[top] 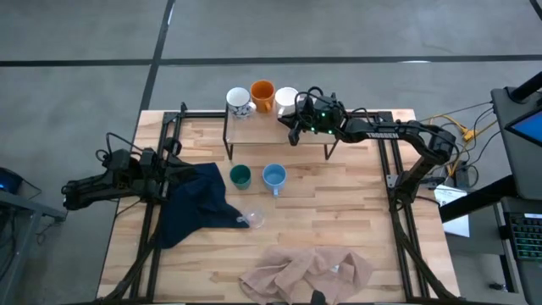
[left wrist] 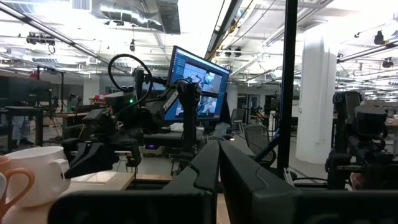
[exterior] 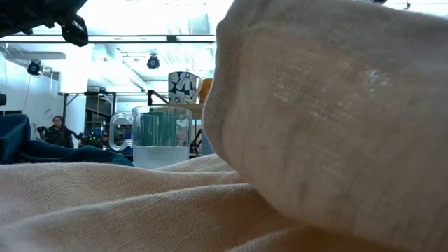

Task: Stack small to large cups/mugs on shelf
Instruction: Put the white mug on the shelf, then put the blue mug on the shelf

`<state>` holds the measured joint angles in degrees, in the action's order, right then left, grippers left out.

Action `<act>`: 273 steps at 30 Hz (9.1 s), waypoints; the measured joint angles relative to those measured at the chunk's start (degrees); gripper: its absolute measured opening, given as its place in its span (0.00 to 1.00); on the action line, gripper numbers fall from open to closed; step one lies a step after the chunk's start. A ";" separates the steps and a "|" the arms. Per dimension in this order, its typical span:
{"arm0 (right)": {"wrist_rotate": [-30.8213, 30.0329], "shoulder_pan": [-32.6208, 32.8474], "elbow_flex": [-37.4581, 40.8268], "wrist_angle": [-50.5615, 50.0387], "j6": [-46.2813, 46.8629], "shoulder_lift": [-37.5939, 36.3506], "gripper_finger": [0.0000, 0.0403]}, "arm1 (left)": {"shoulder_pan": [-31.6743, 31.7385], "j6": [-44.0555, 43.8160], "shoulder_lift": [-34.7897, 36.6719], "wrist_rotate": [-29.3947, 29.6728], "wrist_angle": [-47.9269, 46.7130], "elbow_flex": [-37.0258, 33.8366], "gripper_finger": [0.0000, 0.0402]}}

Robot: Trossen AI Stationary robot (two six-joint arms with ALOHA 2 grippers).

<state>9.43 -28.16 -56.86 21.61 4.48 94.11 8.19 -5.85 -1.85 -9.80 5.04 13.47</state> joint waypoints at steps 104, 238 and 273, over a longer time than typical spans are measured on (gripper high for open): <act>2.51 16.76 13.14 -22.45 -4.61 -42.54 0.19 | -0.02 6.23 0.28 -0.02 -15.27 8.85 0.00; -55.07 44.12 4.45 20.90 24.74 26.82 0.37 | -0.03 0.15 0.28 -6.43 -20.55 11.37 0.00; -54.44 44.15 2.38 20.14 22.06 26.73 0.03 | -0.04 0.00 0.28 -6.47 -20.55 11.34 0.00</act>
<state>-45.01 15.99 -54.48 41.75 26.54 120.83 8.15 -5.85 -1.56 -16.27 -15.51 24.82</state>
